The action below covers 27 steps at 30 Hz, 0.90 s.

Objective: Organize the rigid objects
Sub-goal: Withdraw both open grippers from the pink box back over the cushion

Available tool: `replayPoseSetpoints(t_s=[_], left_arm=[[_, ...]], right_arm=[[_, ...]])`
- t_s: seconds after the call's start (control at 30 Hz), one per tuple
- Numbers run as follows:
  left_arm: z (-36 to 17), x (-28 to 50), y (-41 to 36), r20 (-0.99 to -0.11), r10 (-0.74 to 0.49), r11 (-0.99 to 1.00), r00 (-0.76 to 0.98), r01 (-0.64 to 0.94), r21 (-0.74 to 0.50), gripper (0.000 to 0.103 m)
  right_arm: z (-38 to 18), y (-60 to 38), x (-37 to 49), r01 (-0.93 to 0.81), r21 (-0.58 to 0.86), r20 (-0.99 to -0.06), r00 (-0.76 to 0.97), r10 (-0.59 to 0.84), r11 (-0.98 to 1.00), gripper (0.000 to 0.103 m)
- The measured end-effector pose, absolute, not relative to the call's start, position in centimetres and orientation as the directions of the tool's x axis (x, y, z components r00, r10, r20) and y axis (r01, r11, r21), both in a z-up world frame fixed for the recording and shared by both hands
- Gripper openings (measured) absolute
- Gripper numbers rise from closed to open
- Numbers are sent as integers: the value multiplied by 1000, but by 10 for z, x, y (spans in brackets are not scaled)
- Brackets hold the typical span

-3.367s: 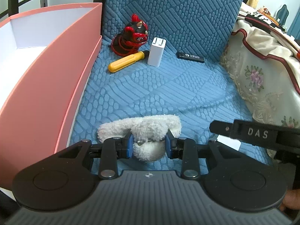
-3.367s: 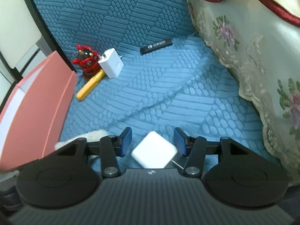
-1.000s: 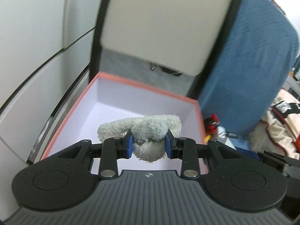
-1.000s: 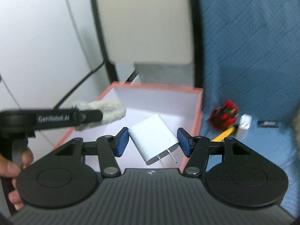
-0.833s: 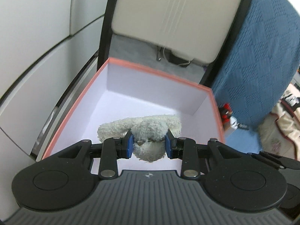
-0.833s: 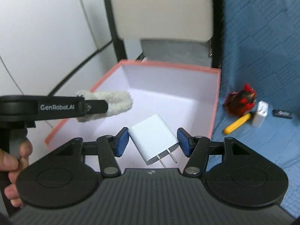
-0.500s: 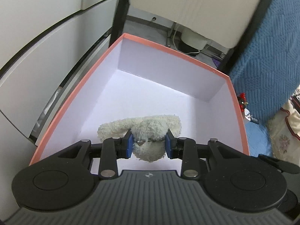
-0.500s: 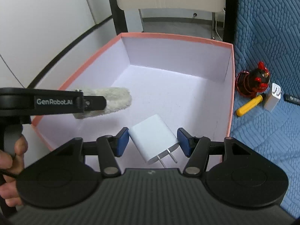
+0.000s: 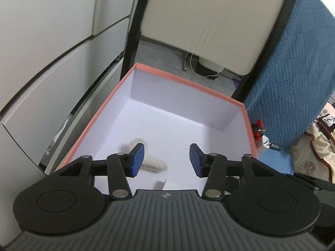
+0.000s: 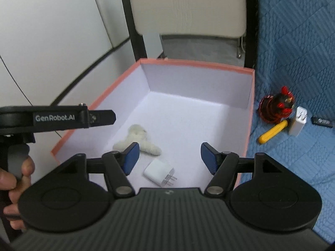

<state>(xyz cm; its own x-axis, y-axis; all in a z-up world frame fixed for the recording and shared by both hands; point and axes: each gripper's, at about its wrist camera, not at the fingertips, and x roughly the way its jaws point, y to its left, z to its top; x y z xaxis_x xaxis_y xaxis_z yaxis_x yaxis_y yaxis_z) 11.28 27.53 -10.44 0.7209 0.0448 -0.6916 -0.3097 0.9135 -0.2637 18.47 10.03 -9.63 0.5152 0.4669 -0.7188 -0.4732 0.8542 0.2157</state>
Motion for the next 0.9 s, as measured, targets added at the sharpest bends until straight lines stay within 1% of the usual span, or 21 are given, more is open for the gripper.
replayPoseSetpoints(t_s=[0.23, 0.43, 0.7, 0.9], left_arm=[[-77, 103, 242, -639, 35, 933, 768, -255, -255, 54], [-65, 101, 209, -603, 16, 940, 797, -217, -262, 54], [-59, 101, 163, -577, -31, 951, 816, -154, -268, 54], [-61, 103, 135, -574, -62, 955, 816, -119, -272, 54]], right_arm=[[-65, 61, 175, -450, 206, -656, 596, 464, 869, 67], [-48, 26, 164, -427, 198, -615, 646, 451, 882, 67], [-42, -20, 155, -380, 195, -587, 693, 418, 904, 67], [-45, -48, 148, -350, 188, -581, 713, 391, 918, 67]])
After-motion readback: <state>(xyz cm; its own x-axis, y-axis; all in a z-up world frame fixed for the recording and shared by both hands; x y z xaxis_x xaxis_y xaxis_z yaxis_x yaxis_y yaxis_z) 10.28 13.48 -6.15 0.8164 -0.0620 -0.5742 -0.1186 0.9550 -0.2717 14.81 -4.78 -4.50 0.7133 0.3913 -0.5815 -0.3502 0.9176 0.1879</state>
